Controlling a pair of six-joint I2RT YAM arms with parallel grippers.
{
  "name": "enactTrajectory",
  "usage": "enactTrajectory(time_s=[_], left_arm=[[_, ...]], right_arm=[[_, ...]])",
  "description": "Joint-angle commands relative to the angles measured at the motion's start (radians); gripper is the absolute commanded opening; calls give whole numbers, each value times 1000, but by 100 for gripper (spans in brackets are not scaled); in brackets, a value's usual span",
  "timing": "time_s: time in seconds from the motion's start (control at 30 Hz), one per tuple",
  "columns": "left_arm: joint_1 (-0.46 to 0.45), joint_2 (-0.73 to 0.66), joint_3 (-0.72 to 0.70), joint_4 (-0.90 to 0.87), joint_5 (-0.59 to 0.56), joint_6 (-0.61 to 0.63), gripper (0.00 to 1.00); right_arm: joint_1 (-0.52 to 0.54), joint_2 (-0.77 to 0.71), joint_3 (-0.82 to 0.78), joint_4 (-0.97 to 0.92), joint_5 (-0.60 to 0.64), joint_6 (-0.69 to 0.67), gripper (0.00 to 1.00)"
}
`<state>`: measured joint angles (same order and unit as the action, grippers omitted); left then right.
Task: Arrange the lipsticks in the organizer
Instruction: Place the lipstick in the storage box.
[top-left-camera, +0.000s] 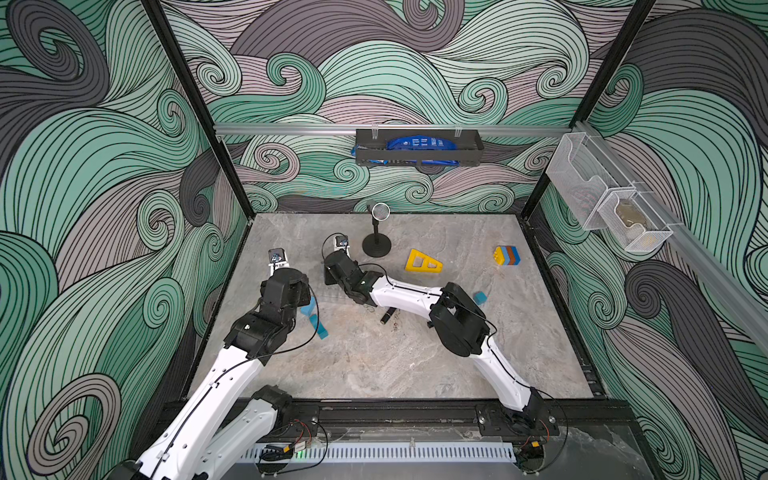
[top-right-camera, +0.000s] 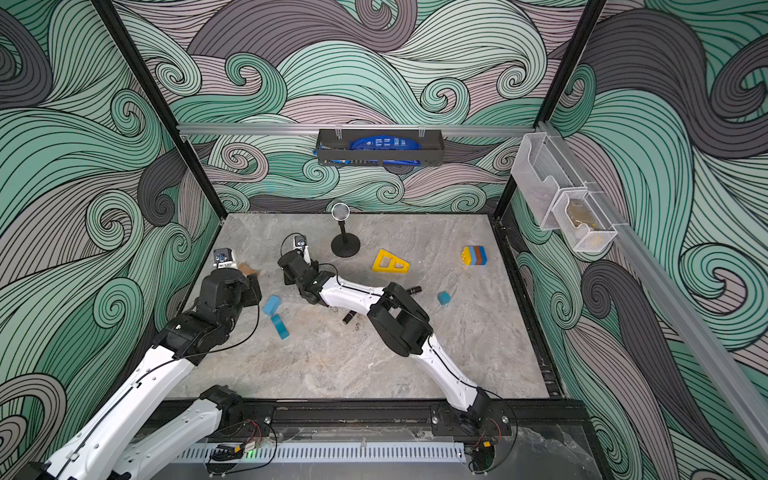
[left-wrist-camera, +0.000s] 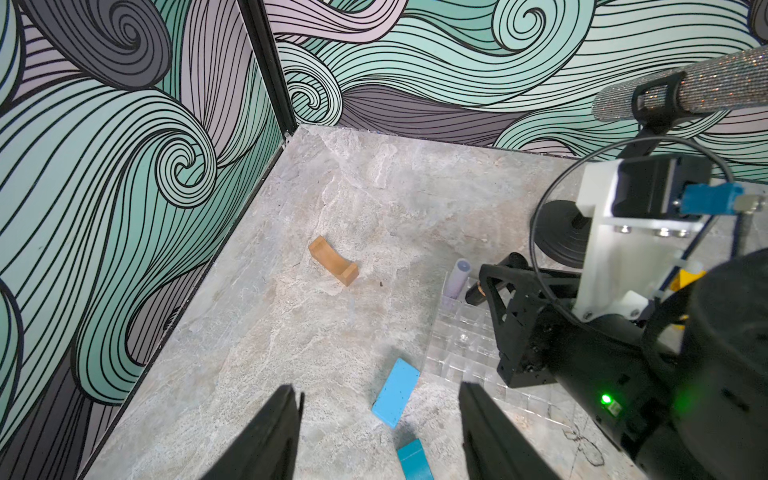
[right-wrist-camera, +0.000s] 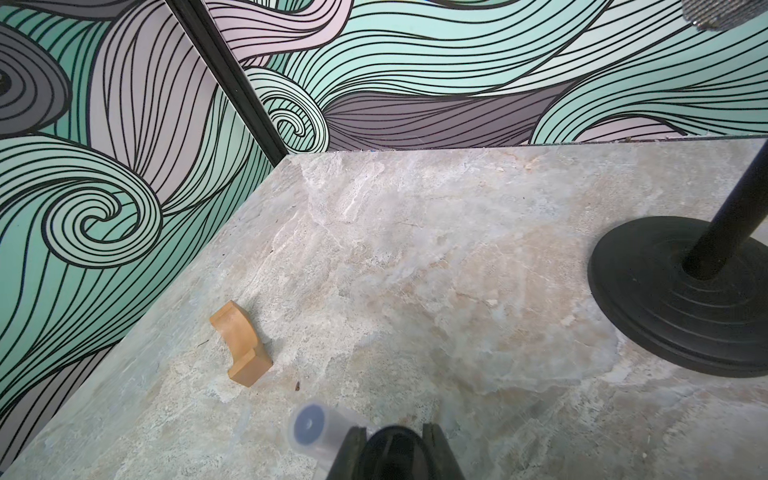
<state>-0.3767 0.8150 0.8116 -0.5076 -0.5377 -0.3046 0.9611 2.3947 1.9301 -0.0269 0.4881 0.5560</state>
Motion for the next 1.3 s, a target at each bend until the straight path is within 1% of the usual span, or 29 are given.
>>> enactTrajectory(time_s=[0.0, 0.17, 0.3, 0.43, 0.5, 0.83, 1.1, 1.27], left_arm=[[-7, -16, -11, 23, 0, 12, 63], [-7, -33, -26, 43, -4, 17, 63], [-7, -46, -41, 58, -7, 19, 63], [-7, -44, -48, 73, 5, 15, 63], [-7, -40, -47, 77, 9, 16, 63], [-7, -51, -46, 77, 11, 14, 63], [-7, -73, 30, 29, 53, 60, 63], [-7, -78, 67, -7, 93, 67, 64]], right_arm=[[8, 32, 38, -15, 12, -12, 16], [14, 44, 55, -35, 27, -18, 17], [27, 66, 86, -62, 65, -45, 12], [36, 73, 92, -71, 84, -59, 13], [31, 76, 96, -80, 78, -54, 16], [21, 47, 104, -92, 8, -34, 38], [0, -49, 66, -98, -53, 26, 42], [-32, -196, -80, -45, -99, 73, 45]])
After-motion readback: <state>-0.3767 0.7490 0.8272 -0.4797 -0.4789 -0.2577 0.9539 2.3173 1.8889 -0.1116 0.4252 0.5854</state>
